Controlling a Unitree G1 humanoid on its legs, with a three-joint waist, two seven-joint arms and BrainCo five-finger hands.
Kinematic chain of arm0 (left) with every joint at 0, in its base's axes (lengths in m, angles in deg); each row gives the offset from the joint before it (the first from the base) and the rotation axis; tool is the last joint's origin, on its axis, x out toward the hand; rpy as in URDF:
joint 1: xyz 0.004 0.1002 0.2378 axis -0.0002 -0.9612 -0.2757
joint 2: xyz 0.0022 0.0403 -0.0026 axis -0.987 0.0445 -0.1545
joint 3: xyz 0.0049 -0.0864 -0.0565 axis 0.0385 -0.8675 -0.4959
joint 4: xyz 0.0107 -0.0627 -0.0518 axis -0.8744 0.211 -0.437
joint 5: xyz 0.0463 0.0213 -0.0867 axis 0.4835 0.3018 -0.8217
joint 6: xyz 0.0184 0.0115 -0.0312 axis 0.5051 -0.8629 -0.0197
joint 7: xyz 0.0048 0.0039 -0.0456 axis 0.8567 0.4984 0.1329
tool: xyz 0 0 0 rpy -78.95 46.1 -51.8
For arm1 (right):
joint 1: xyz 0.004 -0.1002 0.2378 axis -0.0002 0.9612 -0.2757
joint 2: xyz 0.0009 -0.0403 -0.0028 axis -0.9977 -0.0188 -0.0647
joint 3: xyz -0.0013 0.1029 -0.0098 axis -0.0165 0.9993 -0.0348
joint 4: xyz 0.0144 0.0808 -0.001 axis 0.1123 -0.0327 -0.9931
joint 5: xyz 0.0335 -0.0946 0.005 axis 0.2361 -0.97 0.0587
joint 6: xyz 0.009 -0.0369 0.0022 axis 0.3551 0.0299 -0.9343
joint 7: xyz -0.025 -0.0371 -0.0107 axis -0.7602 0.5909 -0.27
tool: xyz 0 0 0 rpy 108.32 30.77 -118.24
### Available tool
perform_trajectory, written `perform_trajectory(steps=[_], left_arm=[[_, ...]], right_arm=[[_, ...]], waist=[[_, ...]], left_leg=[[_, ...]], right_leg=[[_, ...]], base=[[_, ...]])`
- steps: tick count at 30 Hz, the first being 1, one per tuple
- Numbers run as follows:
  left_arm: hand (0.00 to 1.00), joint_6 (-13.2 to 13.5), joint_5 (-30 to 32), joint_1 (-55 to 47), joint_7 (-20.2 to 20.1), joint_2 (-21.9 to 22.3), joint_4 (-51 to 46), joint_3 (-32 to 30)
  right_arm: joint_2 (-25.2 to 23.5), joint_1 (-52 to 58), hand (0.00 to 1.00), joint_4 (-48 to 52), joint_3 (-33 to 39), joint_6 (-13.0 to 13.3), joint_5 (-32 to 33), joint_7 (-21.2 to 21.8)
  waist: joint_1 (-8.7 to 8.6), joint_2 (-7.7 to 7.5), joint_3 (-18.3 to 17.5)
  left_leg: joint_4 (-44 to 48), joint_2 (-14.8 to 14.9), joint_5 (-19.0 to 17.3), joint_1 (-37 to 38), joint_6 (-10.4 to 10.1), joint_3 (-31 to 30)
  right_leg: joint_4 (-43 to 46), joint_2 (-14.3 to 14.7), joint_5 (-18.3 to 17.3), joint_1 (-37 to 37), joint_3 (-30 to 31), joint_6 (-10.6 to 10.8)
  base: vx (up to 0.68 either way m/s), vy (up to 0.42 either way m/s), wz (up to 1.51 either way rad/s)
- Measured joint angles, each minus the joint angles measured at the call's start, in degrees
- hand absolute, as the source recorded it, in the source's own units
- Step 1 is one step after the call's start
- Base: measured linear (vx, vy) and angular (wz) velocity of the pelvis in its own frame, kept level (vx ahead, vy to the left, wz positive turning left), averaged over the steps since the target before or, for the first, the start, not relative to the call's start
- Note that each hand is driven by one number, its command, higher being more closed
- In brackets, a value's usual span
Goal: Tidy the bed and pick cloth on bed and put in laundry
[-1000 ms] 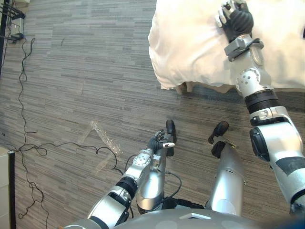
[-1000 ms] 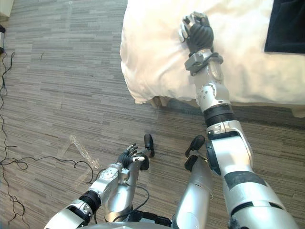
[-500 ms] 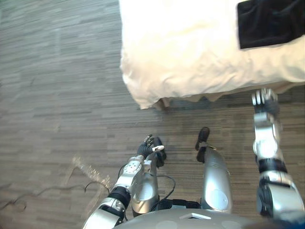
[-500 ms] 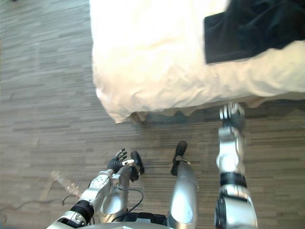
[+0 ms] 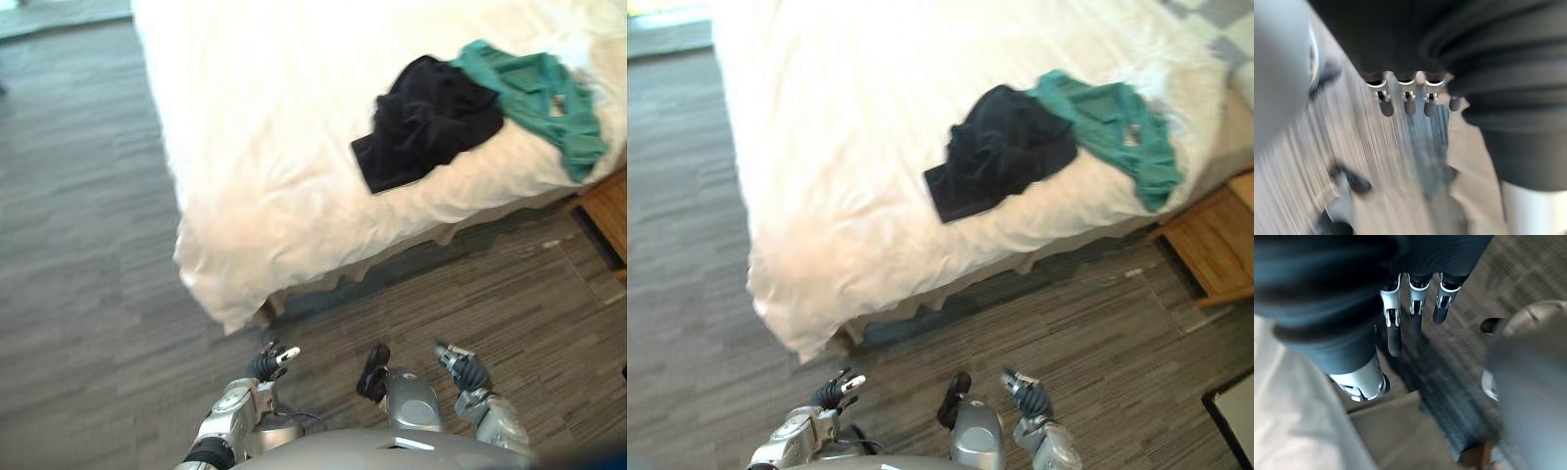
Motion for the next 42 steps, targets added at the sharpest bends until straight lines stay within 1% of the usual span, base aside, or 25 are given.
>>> perform_trajectory(steps=[2,4,6,7,8,9,10,12,13,14,15,16,18,19,20,22,23,26,30,35,36,37,38,40,42], left_arm=[[0.00,-0.06,7.75,1.41,1.90,1.13,2.78,0.19],[0.00,0.13,9.47,1.55,2.49,1.53,3.43,0.23],[0.00,0.89,9.24,1.57,2.36,1.37,4.17,-0.07],[0.00,1.38,9.10,1.23,2.31,1.34,4.86,-0.79],[0.00,2.01,8.64,0.25,2.36,1.33,4.93,-1.81],[0.00,2.37,8.64,-0.81,2.37,1.35,4.95,-2.27],[0.00,2.83,7.89,-1.78,2.39,1.18,5.15,-2.87],[0.00,3.57,6.77,-1.83,2.44,1.36,5.10,-3.85],[0.00,3.95,6.75,-1.98,2.48,1.46,4.96,-4.13],[0.00,5.35,6.50,-2.49,2.57,1.84,4.83,-5.12],[0.00,5.78,6.43,-2.45,2.58,1.97,4.73,-5.50],[0.00,6.37,6.07,-2.20,2.55,1.96,4.58,-5.71],[0.00,6.69,4.01,-2.22,2.46,2.01,5.30,-5.73],[0.00,6.70,3.52,-2.22,2.45,2.27,5.43,-5.75],[0.00,6.71,2.17,-2.22,2.47,2.38,6.28,-6.10],[0.00,7.53,1.06,-2.14,2.46,2.76,6.71,-7.00],[0.00,7.82,0.65,-2.00,2.38,2.70,6.96,-7.47],[0.00,7.76,0.33,-1.78,2.44,2.68,7.35,-7.70],[0.00,7.53,1.68,-0.53,2.38,2.92,8.68,-7.52],[0.00,7.18,2.60,0.39,2.38,2.66,10.93,-7.51],[0.00,7.18,2.67,0.35,2.38,2.65,11.55,-7.51],[0.00,7.13,3.18,0.14,2.39,2.79,11.64,-7.51],[0.00,7.07,4.04,-1.04,2.39,2.85,11.74,-7.50],[0.00,7.01,4.25,-1.21,2.41,2.65,11.66,-7.47],[0.00,6.49,4.20,-1.26,2.41,2.70,11.64,-7.15]], right_arm=[[1.21,0.11,0.00,-2.13,0.07,-0.43,-2.52,-2.92],[1.53,0.56,0.00,-2.69,0.22,-0.31,-5.35,-3.80],[1.41,1.61,0.00,-3.17,0.28,0.09,-6.98,-3.87],[1.47,2.58,0.00,-3.27,0.25,0.39,-8.02,-3.83],[1.53,3.14,0.00,-3.77,0.26,1.00,-8.55,-3.80],[1.67,3.24,0.00,-3.90,0.26,1.10,-8.55,-3.80],[2.22,2.99,0.00,-4.65,0.25,1.94,-8.53,-3.73],[3.21,2.26,0.00,-6.12,0.27,3.08,-8.46,-3.57],[3.54,2.30,0.00,-6.23,0.26,3.43,-8.46,-3.45],[3.80,2.26,0.00,-6.33,-0.05,4.54,-8.48,-3.14],[3.78,2.27,0.00,-6.30,-0.06,4.89,-8.48,-3.11],[3.74,2.27,0.00,-6.12,-0.30,5.42,-8.52,-3.05],[4.20,2.59,0.00,-5.66,-0.89,7.05,-8.87,-2.63],[4.44,2.82,0.00,-5.58,-1.05,7.20,-9.55,-2.62],[4.06,2.50,0.00,-6.31,-1.54,7.19,-10.73,-2.69],[4.19,3.28,0.00,-7.50,-2.88,7.17,-11.27,-2.39],[4.38,3.29,0.00,-7.65,-3.27,7.19,-11.27,-2.43],[3.68,2.53,0.00,-7.68,-4.40,7.71,-11.81,-2.75],[3.62,2.22,0.00,-7.62,-4.25,8.62,-11.91,-3.59],[2.37,2.21,0.00,-8.69,-3.75,8.90,-11.95,-3.64],[2.07,1.62,0.00,-8.76,-3.29,8.86,-11.95,-3.56],[1.67,1.37,0.00,-9.07,-2.14,8.75,-12.03,-3.22],[1.56,1.15,0.00,-9.67,-2.10,8.65,-12.60,-2.78],[1.29,0.34,0.00,-9.65,-2.10,7.94,-13.10,-2.46],[1.38,0.62,0.00,-9.69,-2.14,6.46,-13.16,-2.23]], waist=[[-1.03,1.32,-0.21],[-1.96,1.46,-0.35],[-2.40,1.33,-0.48],[-2.53,1.49,-0.56],[-2.61,1.84,-1.03],[-2.51,1.99,-1.30],[-1.58,2.04,-1.60],[-1.19,2.60,-1.62],[-1.05,2.70,-1.59],[-0.01,2.77,-1.63],[0.41,2.81,-1.64],[0.88,2.79,-1.67],[0.82,3.41,-2.36],[0.69,4.37,-2.86],[0.45,4.09,-3.28],[0.41,2.87,-3.49],[1.06,3.14,-3.52],[1.32,4.13,-4.16],[1.21,4.89,-5.18],[0.43,3.53,-5.53],[0.17,3.50,-5.56],[0.22,3.73,-5.56],[0.56,3.34,-6.01],[0.51,2.90,-6.03],[0.63,2.83,-6.17]], left_leg=[[-0.86,0.33,0.97,3.01,-0.75,3.75],[0.56,0.53,1.99,4.38,-0.55,5.67],[7.05,2.68,2.06,4.14,-0.56,6.25],[15.15,5.79,2.31,2.98,-0.18,5.66],[25.22,9.67,4.50,0.30,2.02,2.71],[29.86,11.16,7.15,-1.40,2.91,0.42],[35.47,11.36,3.86,-4.90,2.78,-5.31],[40.42,6.83,-2.19,-10.24,4.58,-14.77],[40.81,5.34,-3.16,-11.26,4.90,-17.17],[40.18,1.36,-4.89,-13.22,5.28,-22.03],[38.75,0.03,-5.33,-13.72,5.60,-23.02],[34.51,-1.68,-5.69,-13.90,6.26,-24.18],[15.44,-5.69,-5.53,-13.65,6.93,-30.70],[10.37,-6.18,-6.47,-13.80,6.06,-33.79],[7.83,-7.71,-7.80,-12.63,5.63,-33.35],[5.24,-10.45,-9.72,-10.48,4.11,-35.32],[5.57,-12.02,-9.71,-9.69,4.43,-38.30],[5.00,-12.49,-8.03,-7.32,7.18,-39.08],[0.09,-12.81,-7.25,-3.58,8.00,-38.60],[-1.09,-12.63,-7.02,-1.94,8.28,-36.08],[-1.15,-12.28,-7.02,-1.80,8.29,-35.23],[-1.63,-11.54,-7.02,-1.39,8.29,-32.83],[-2.52,-10.95,-7.12,-1.08,8.22,-30.70],[-2.94,-10.25,-7.37,-0.61,7.78,-29.97],[-2.13,-9.41,-7.81,0.54,6.80,-29.27]], right_leg=[[0.03,1.88,-0.49,0.03,3.11,-0.70],[0.08,2.85,-0.88,-0.01,5.37,-0.83],[0.05,3.55,-1.33,-0.03,7.96,-0.99],[-0.46,4.66,-1.68,0.38,10.31,-1.31],[-1.82,6.43,-2.19,0.67,13.45,-1.63],[-2.59,7.23,-1.99,0.74,15.58,-1.60],[-4.35,8.16,-1.56,0.93,19.37,-1.52],[-6.40,10.01,-0.35,2.07,25.50,-2.98],[-6.81,10.47,-0.35,2.55,27.06,-2.98],[-7.64,11.61,-0.35,3.08,31.22,-2.97],[-8.38,12.00,-0.34,3.36,32.51,-2.96],[-9.45,12.50,-0.25,3.58,34.31,-2.83],[-12.99,14.49,2.74,2.44,38.71,-0.50],[-14.12,15.79,4.20,2.11,40.28,0.29],[-16.28,15.88,6.67,2.33,43.55,1.40],[-11.30,15.70,5.97,0.78,43.73,0.33],[-11.94,15.99,5.87,1.69,45.36,-0.59],[-16.55,16.77,8.43,4.59,48.79,0.22],[-18.39,16.94,8.97,6.21,49.98,0.45],[-18.56,16.76,8.12,6.39,50.10,0.31],[-18.10,16.23,6.48,6.05,46.58,-0.57],[-13.70,14.48,3.98,3.84,36.45,-2.14],[-9.72,13.48,2.69,2.42,31.21,-1.84],[-7.39,12.98,1.29,1.48,27.81,-1.82],[-9.56,15.02,2.67,2.96,29.77,-1.66]], base=[[0.02,-0.050,-0.82],[-0.01,-0.056,-0.72],[-0.03,-0.055,-0.78],[-0.05,-0.098,-1.07],[-0.05,-0.090,-1.24],[-0.03,-0.052,-1.52],[0.03,0.023,-1.45],[0.06,0.046,-1.54],[0.04,0.104,-1.78],[0.02,0.115,-1.58],[0.02,0.131,-1.94],[0.02,0.165,-1.85],[-0.01,0.162,-2.11],[0.01,0.152,-1.77],[0.05,0.139,-1.45],[0.15,0.175,-1.10],[0.20,0.231,-0.85],[0.15,0.142,-0.57],[0.13,0.093,-0.26],[0.04,0.085,-0.11],[-0.07,0.050,-0.21],[-0.07,0.039,-0.40],[-0.01,0.017,-0.50],[0.05,-0.054,-0.24],[0.11,-0.098,-0.33]])
